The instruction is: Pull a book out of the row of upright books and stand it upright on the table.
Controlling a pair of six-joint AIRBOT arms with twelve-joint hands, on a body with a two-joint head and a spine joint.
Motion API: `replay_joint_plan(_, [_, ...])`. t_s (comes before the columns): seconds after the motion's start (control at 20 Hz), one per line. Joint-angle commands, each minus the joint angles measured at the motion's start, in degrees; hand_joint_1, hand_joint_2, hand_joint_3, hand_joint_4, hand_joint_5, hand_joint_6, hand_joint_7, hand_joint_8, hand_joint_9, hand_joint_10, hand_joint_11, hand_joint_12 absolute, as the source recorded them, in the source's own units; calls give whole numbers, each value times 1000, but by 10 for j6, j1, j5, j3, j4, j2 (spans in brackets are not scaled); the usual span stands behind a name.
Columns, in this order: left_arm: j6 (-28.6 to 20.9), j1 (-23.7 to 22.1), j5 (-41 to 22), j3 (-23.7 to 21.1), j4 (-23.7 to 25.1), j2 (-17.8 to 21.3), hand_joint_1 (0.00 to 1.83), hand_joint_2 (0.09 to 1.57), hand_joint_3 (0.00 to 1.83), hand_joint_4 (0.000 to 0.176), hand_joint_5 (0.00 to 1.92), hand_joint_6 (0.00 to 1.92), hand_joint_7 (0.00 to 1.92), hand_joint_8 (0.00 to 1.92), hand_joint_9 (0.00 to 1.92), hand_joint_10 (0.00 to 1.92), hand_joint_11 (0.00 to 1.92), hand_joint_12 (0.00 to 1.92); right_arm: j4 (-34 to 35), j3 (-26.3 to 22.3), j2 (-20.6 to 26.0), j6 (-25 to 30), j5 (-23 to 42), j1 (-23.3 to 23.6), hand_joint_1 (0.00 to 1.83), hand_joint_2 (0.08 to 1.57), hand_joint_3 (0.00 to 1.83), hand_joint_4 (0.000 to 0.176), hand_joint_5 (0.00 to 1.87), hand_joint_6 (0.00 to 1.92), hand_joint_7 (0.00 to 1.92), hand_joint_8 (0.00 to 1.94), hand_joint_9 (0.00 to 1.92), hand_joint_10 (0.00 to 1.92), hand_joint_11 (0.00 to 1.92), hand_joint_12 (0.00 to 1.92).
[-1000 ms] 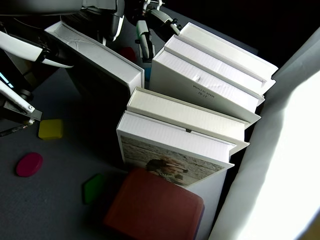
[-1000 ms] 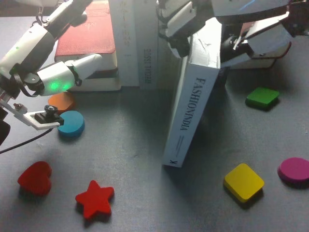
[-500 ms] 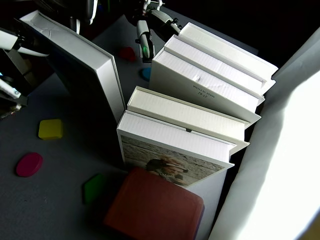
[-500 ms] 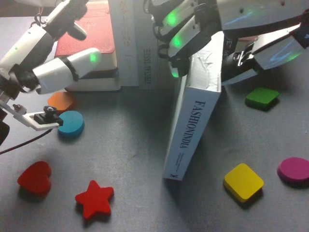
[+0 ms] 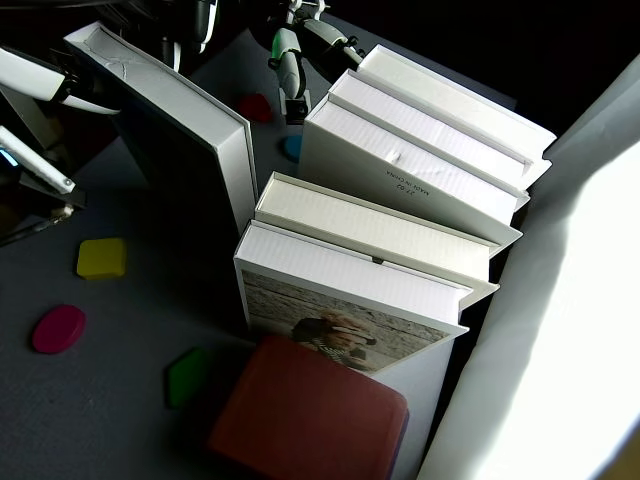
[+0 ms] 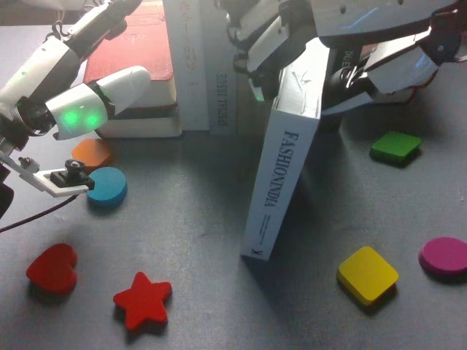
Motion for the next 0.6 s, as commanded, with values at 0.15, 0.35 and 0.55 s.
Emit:
replay_joint_plan(0.15, [-3,-9,-65,6,-10,-1,361,1345,0,0,15,1,0,0,0,0,0,7,37,4,-6,-8,-39,-4,1232,1155,0,0,1083,763,739,1408,209,1336,0,1921])
replay_joint_plan(0.35, [-3,-13,-60,11,-7,-4,322,1355,3,34,0,0,0,0,0,0,0,0,52,22,-19,-10,-48,-17,990,934,0,149,1,0,0,1,0,1,0,1913])
replay_joint_plan(0.55, [-3,-17,-60,14,-3,-4,362,1357,1,106,61,22,0,0,0,0,0,0,74,25,-19,-27,-48,-21,915,927,0,134,0,0,0,0,0,0,0,1921])
